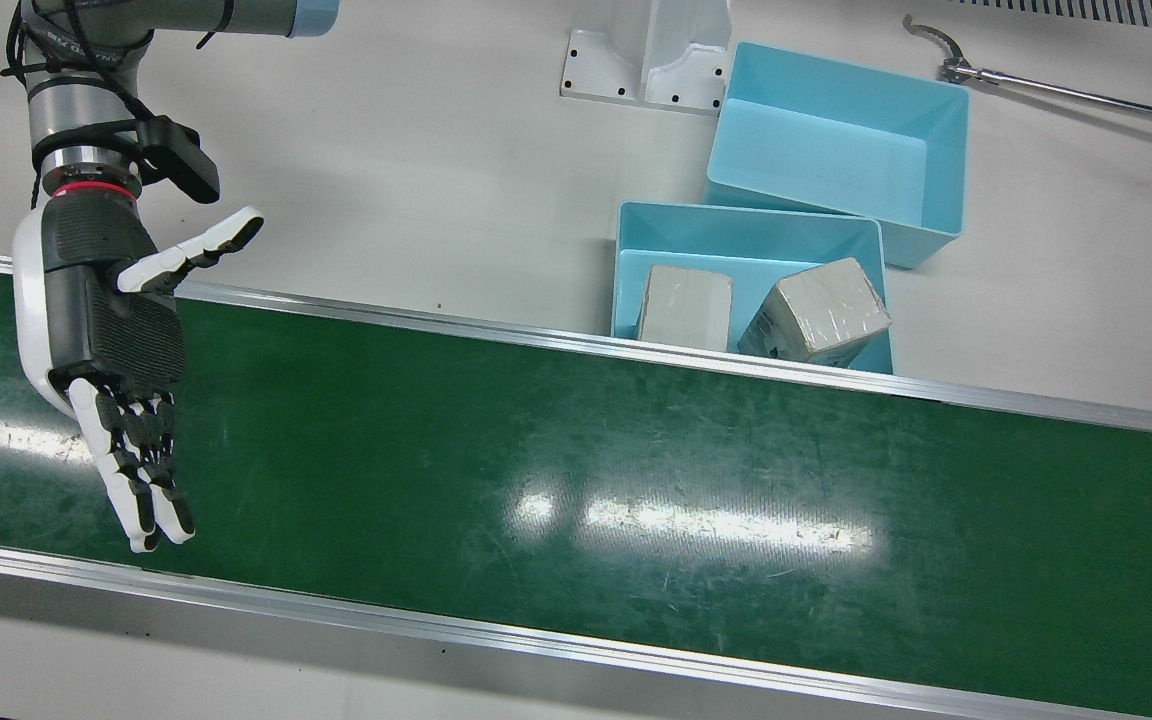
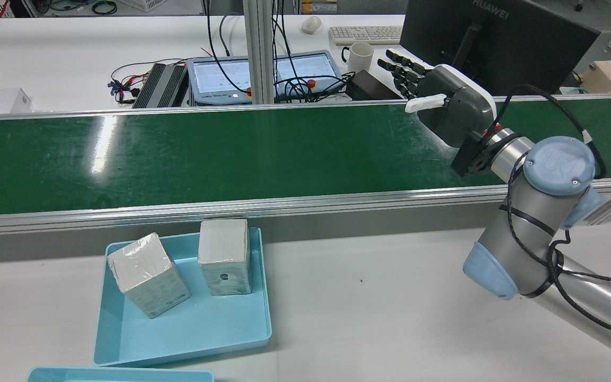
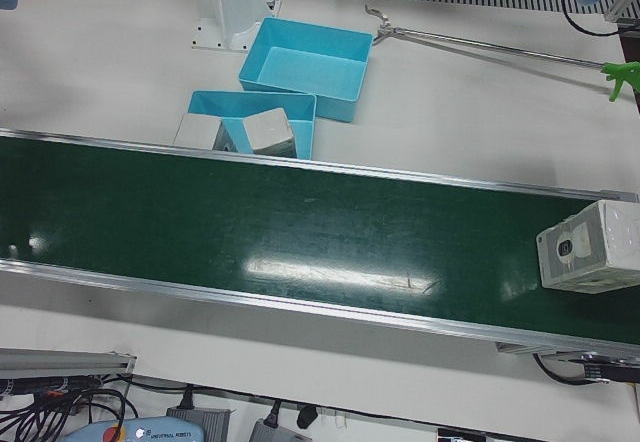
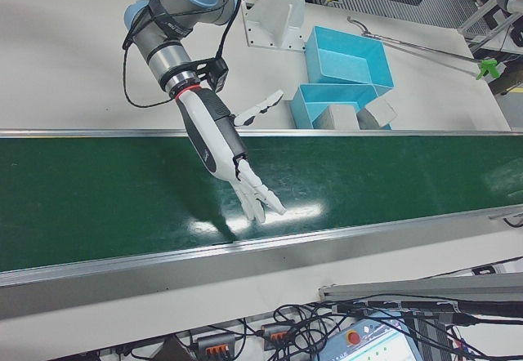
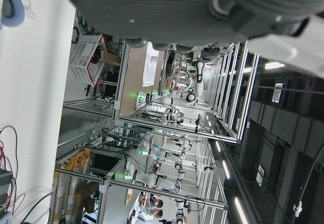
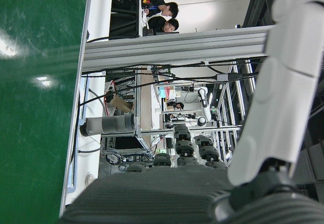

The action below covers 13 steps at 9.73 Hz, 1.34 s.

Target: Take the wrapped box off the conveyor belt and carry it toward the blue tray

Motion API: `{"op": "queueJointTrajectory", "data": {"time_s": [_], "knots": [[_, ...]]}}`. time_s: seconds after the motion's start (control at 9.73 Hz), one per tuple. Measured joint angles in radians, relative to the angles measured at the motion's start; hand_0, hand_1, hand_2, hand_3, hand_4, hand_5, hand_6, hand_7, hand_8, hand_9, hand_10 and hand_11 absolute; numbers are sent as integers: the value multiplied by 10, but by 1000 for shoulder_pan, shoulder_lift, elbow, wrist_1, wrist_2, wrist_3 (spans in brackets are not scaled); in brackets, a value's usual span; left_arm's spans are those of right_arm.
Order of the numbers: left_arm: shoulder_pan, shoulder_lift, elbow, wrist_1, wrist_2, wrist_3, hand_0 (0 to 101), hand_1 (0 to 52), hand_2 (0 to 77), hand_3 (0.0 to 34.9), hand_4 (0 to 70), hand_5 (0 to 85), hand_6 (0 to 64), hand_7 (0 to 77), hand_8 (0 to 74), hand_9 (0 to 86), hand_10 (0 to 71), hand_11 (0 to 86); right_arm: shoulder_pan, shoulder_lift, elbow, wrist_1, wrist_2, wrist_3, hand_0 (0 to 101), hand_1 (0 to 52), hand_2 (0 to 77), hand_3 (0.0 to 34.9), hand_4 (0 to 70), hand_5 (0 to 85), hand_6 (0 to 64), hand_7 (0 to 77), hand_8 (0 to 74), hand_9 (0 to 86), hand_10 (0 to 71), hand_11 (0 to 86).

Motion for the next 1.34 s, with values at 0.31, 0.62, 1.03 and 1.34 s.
{"op": "queueJointTrajectory", "data": {"time_s": [0.31,0.62,1.03,1.34], "knots": [[0,0,0,0,0,0,0,0,5,0,0,11,5,5,5,5,5,5,1,0,4,0,0,1,442,76,16,0,65,44,27,87,16,11,0,11],[0,0,0,0,0,0,0,0,11,0,0,11,5,5,5,5,0,5,2,0,6,0,-1,0,509,196,16,0,65,65,27,87,33,11,0,11],[0,0,0,0,0,0,0,0,11,0,0,11,0,5,5,5,5,5,3,0,8,0,-2,0,498,164,55,0,60,65,33,87,33,11,0,11],[0,0,0,0,0,0,0,0,11,0,0,11,0,5,5,5,5,5,4,-1,15,-1,-2,2,496,164,60,0,71,65,33,93,33,11,0,11]]}}
